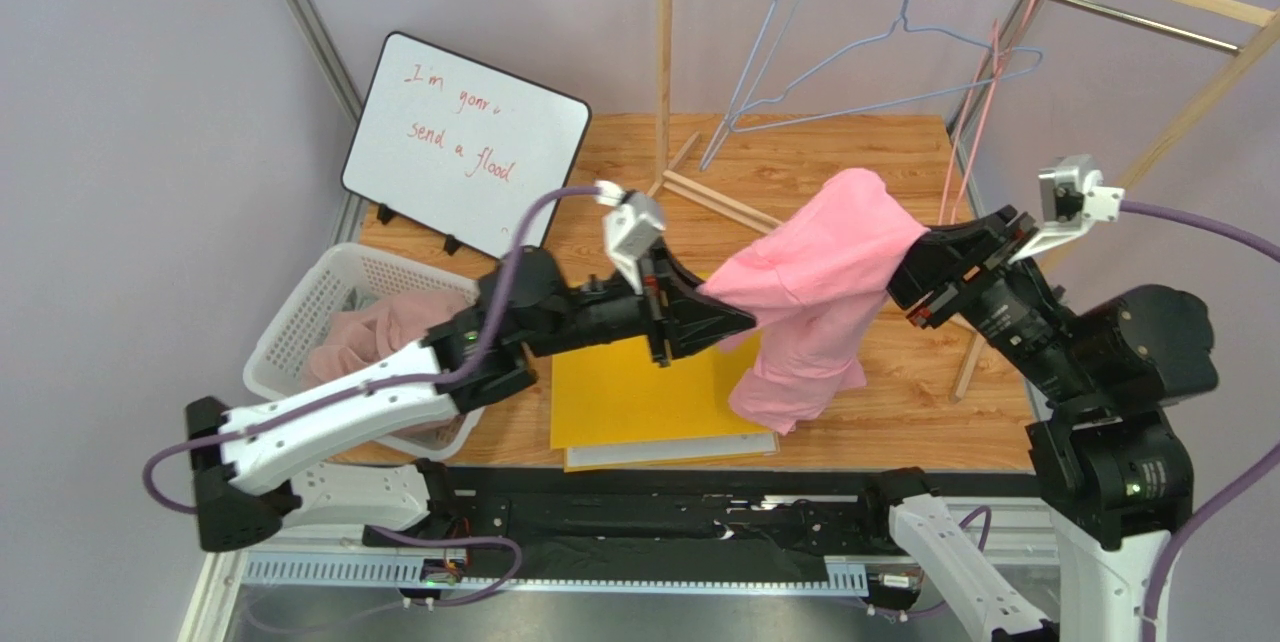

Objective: Remove the t-shirt from the hanger

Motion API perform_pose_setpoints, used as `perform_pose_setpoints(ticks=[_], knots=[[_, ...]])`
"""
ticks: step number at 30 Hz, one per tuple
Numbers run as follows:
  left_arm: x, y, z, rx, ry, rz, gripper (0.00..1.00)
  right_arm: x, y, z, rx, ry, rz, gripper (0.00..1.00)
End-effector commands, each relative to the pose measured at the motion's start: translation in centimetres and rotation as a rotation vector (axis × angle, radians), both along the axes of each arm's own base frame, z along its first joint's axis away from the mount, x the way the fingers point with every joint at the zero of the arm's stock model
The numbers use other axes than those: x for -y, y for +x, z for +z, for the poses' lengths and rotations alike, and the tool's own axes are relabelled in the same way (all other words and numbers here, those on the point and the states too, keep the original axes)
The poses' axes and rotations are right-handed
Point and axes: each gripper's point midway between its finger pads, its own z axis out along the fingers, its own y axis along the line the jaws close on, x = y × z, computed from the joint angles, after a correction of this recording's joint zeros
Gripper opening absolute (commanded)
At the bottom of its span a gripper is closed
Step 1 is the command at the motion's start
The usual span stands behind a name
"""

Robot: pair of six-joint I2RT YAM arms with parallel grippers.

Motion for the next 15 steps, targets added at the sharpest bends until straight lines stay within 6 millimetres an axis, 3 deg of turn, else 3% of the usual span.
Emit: perform_pose_setpoints(ticks=[1, 2, 3, 4, 5, 6, 11, 15], knots=[[5.4, 2.4, -4.1, -0.085, 0.043, 0.006, 0.33, 0.3, -1.8, 4.6, 0.105, 0.068, 0.001, 0.0], [6.1, 2.2, -4.1, -0.082, 0.046, 0.001, 0.39, 0.2, -2.1, 4.8, 0.107, 0.068, 0.012, 0.0], [7.1, 2.4, -3.6, -0.067, 0.043, 0.003, 0.61, 0.2, -2.3, 5.0, 0.104, 0.072, 0.016, 0.0], [7.5, 2.6, -3.2, -0.031, 0.041, 0.024, 0.69, 0.1, -2.7, 5.3, 0.112, 0.076, 0.022, 0.0], [8.1, 1.9, -2.8, -0.012, 0.038, 0.013, 0.88, 0.1, -2.9, 5.5, 0.117, 0.077, 0.027, 0.0], [8.8, 1.8, -2.0, 0.011, 0.025, 0.007, 0.96, 0.1, -3.0, 5.5, 0.116, 0.081, 0.031, 0.0], [9.9, -0.8, -1.0, 0.108, -0.038, -0.102, 1.0, -0.1, -2.9, 5.3, 0.092, 0.074, 0.041, 0.0], [10.2, -0.3, -1.4, 0.137, -0.078, -0.06, 0.99, -0.5, -2.8, 4.8, 0.057, 0.085, 0.064, 0.0]])
